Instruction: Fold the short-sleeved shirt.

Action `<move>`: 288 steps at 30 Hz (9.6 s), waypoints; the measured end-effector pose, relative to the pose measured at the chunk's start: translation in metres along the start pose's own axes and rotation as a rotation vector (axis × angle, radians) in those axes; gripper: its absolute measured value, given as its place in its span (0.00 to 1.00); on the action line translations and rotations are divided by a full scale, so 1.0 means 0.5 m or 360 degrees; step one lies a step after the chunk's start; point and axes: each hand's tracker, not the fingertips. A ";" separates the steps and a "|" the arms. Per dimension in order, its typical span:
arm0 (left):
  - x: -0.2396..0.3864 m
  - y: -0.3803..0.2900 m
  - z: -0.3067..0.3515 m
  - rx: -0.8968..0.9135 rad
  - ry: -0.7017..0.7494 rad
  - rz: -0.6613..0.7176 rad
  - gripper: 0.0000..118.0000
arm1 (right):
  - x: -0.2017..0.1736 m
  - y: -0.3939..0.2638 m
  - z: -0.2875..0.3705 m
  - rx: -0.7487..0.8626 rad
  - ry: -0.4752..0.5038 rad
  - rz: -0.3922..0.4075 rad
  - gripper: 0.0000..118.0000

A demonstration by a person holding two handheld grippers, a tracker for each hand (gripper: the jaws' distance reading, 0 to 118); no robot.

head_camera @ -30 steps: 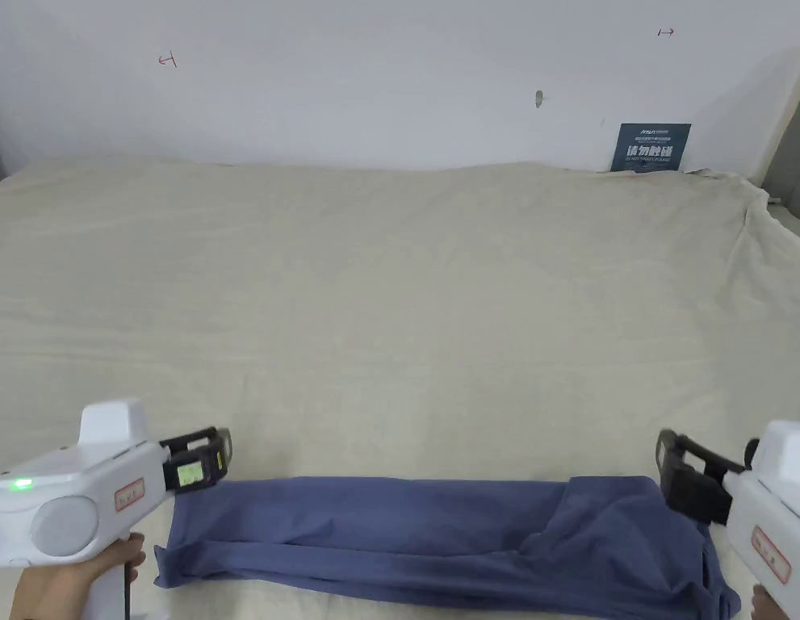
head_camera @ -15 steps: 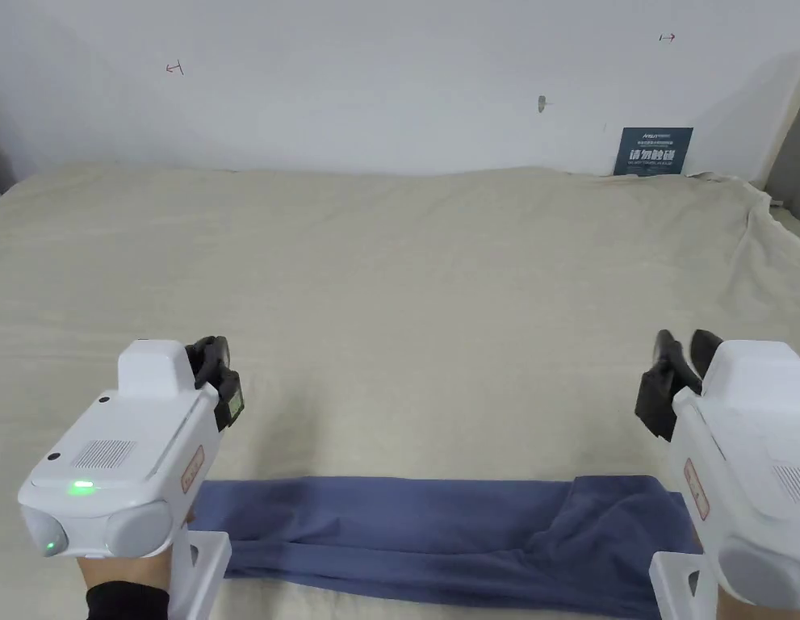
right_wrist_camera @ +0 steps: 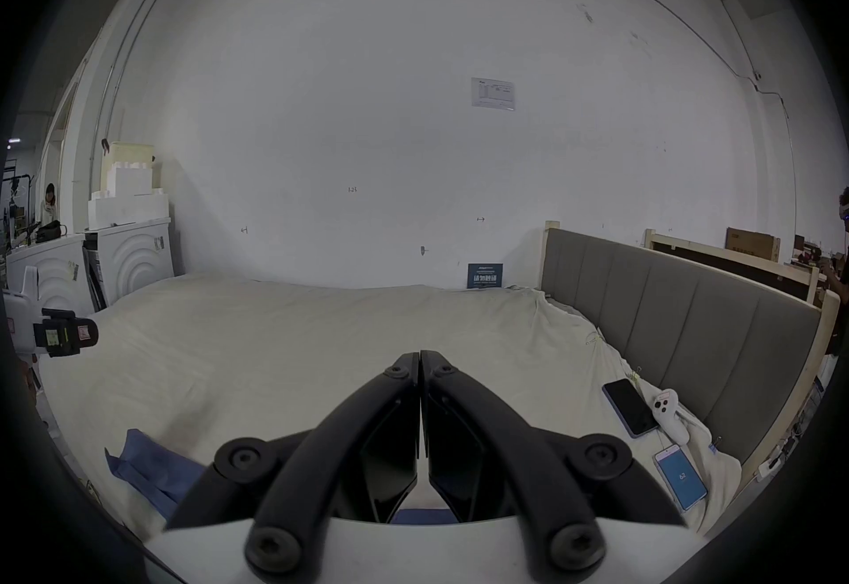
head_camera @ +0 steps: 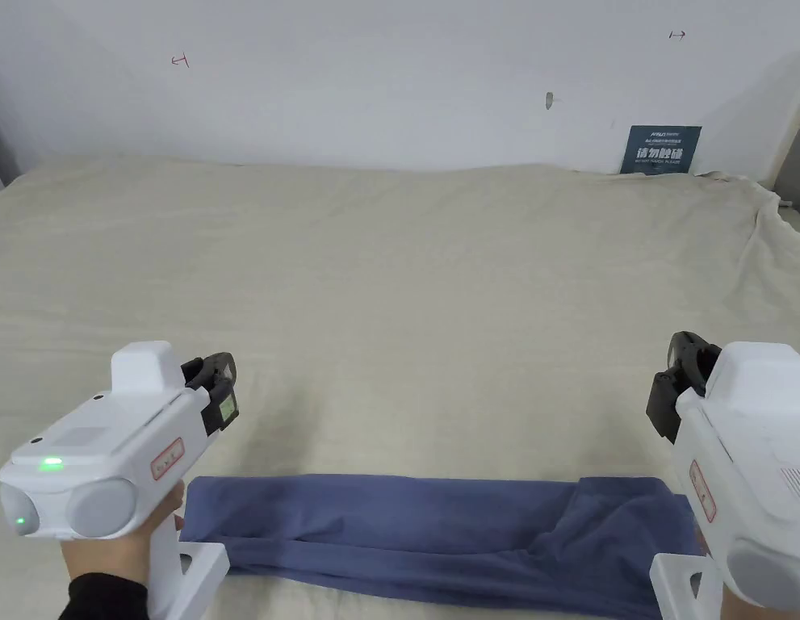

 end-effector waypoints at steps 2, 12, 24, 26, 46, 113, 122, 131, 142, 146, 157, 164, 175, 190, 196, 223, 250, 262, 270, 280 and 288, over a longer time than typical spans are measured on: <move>-0.031 0.006 -0.014 -0.0151 -0.0086 0.0098 0.00 | 0.002 -0.002 -0.003 -0.0009 0.0005 0.0004 0.00; -0.200 -0.038 -0.071 -0.0738 -0.0320 0.0530 0.00 | -0.003 -0.018 -0.027 -0.0089 0.0001 0.0037 0.00; -0.329 -0.162 -0.134 -0.1046 -0.0326 0.0827 0.59 | -0.037 -0.050 -0.050 -0.0203 -0.0025 0.0069 0.00; -0.333 -0.178 -0.145 -0.1072 -0.0347 0.0785 0.62 | -0.041 -0.057 -0.054 -0.0224 -0.0028 0.0072 0.00; -0.284 -0.213 -0.225 -0.1206 -0.0494 0.0582 0.10 | -0.045 -0.063 -0.067 -0.0286 -0.0048 0.0056 0.00; 0.247 -0.068 -0.176 -0.0828 -0.0255 0.0120 0.83 | 0.096 -0.042 0.014 -0.0193 -0.0101 -0.0063 0.00; 0.139 -0.122 -0.151 -0.0494 0.0015 -0.0055 0.06 | 0.099 -0.039 0.009 -0.0186 -0.0094 -0.0060 0.00; 0.131 -0.258 -0.162 -0.0570 0.0006 -0.0019 0.00 | 0.110 -0.050 0.006 -0.0211 -0.0114 -0.0055 0.00; 0.238 -0.352 -0.204 -0.0695 -0.0099 -0.0126 0.00 | 0.134 -0.063 0.015 -0.0245 -0.0149 -0.0057 0.00; 0.264 -0.360 -0.207 -0.0676 -0.0112 -0.0128 0.00 | 0.144 -0.063 0.018 -0.0251 -0.0167 -0.0059 0.00; 0.339 -0.374 -0.200 -0.0685 -0.0269 -0.0146 0.00 | 0.150 -0.059 0.017 -0.0249 -0.0184 -0.0060 0.00; 0.363 -0.377 -0.204 -0.0725 -0.0307 -0.0126 0.00 | 0.144 -0.053 0.026 -0.0254 -0.0187 -0.0056 0.00; 0.267 -0.206 -0.179 -0.0698 -0.0502 0.0106 0.00 | 0.140 -0.035 0.025 -0.0223 -0.0180 -0.0047 0.00; -0.086 -0.184 -0.208 -0.1095 -0.0563 0.0639 0.41 | 0.101 -0.032 0.012 -0.0240 -0.0142 -0.0033 0.00; -0.121 -0.245 -0.239 -0.1183 -0.0572 0.0701 0.89 | 0.105 -0.044 0.001 -0.0266 -0.0147 -0.0016 0.00; -0.123 -0.169 -0.175 -0.1031 -0.0448 0.0601 0.05 | 0.098 -0.040 -0.018 -0.0258 -0.0108 -0.0029 0.00; 0.301 -0.107 -0.218 -0.1238 -0.0474 0.0081 0.05 | 0.145 -0.041 0.016 -0.0205 -0.0106 -0.0095 0.00; 0.467 -0.284 -0.281 -0.1313 -0.0231 -0.0237 0.06 | 0.175 -0.063 0.033 -0.0252 -0.0179 -0.0114 0.00; 0.477 -0.219 -0.220 -0.1197 -0.0489 -0.0198 0.85 | 0.171 -0.053 0.039 -0.0250 -0.0181 -0.0103 0.00; 0.365 -0.130 -0.138 -0.0579 -0.0154 -0.0412 0.86 | 0.173 -0.041 0.040 -0.0219 -0.0185 -0.0105 0.00; 0.343 -0.243 -0.165 -0.0575 -0.0205 -0.0518 0.00 | 0.171 -0.041 0.046 -0.0225 -0.0187 -0.0101 0.00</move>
